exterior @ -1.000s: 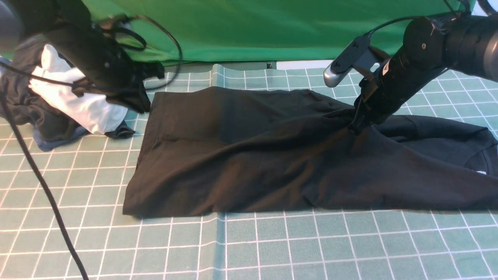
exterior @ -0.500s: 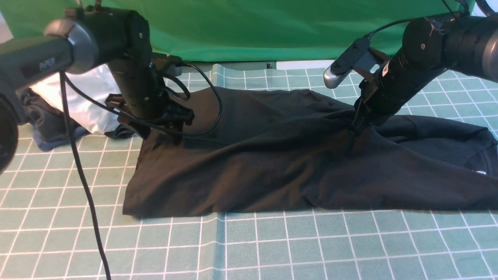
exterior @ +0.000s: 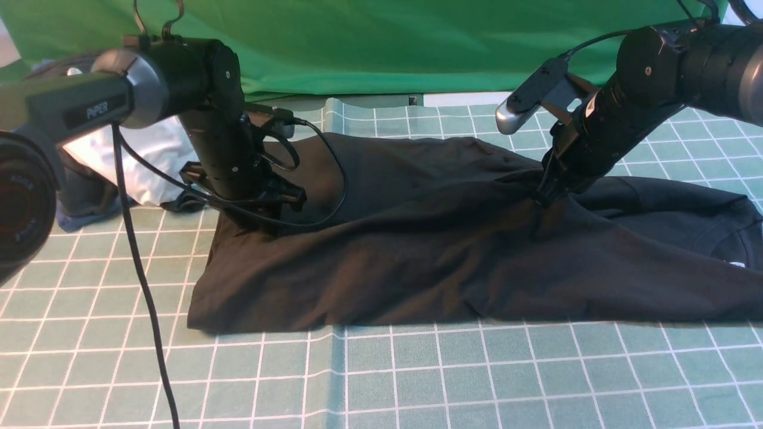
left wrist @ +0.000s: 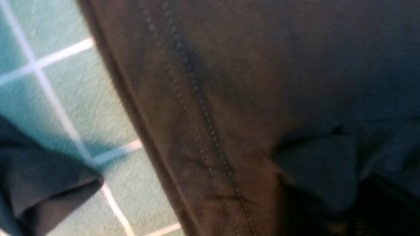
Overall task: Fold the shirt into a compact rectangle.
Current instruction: 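Fold the black garment in half by bringing its near edge over to the far edge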
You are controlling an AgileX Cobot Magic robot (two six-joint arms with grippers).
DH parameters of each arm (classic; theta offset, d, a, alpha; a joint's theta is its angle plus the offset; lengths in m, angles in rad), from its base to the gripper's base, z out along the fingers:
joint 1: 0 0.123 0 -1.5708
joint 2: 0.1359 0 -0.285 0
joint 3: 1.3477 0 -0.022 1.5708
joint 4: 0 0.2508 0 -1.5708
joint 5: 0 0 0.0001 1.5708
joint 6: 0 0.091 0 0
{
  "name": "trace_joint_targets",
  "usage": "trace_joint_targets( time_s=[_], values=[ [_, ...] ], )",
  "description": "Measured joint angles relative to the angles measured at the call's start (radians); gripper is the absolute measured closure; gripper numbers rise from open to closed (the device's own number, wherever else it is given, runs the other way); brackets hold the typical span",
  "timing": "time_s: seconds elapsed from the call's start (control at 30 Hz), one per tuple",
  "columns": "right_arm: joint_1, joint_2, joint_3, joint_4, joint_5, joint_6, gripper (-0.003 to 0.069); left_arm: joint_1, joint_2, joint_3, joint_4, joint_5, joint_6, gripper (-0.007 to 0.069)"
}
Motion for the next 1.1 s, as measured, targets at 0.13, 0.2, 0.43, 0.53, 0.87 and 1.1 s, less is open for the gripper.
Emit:
trace_joint_targets(
  time_s=[0.13,0.2,0.43,0.53,0.87,1.1],
  values=[
    [0.000,0.000,0.000,0.001,0.000,0.001,0.0624,-0.003,-0.002,-0.002,0.008,-0.003,-0.003,0.0605],
    [0.000,0.000,0.000,0.001,-0.003,0.003,0.0624,-0.005,-0.010,-0.007,0.030,-0.002,-0.025,0.0611],
    [0.000,-0.016,-0.005,0.003,-0.034,0.007,0.0624,-0.006,-0.094,-0.079,0.088,-0.050,-0.100,0.0614],
    [0.000,-0.019,-0.010,0.003,-0.057,0.007,0.0624,-0.004,-0.102,-0.120,0.100,-0.077,-0.132,0.0614],
    [-0.003,-0.019,-0.010,0.003,-0.231,0.015,0.0625,0.054,-0.101,-0.128,0.135,-0.181,-0.238,0.0615],
    [-0.022,0.024,-0.048,0.007,-0.303,0.018,0.0625,0.072,-0.078,-0.128,0.152,-0.268,-0.320,0.0615]
  ],
)
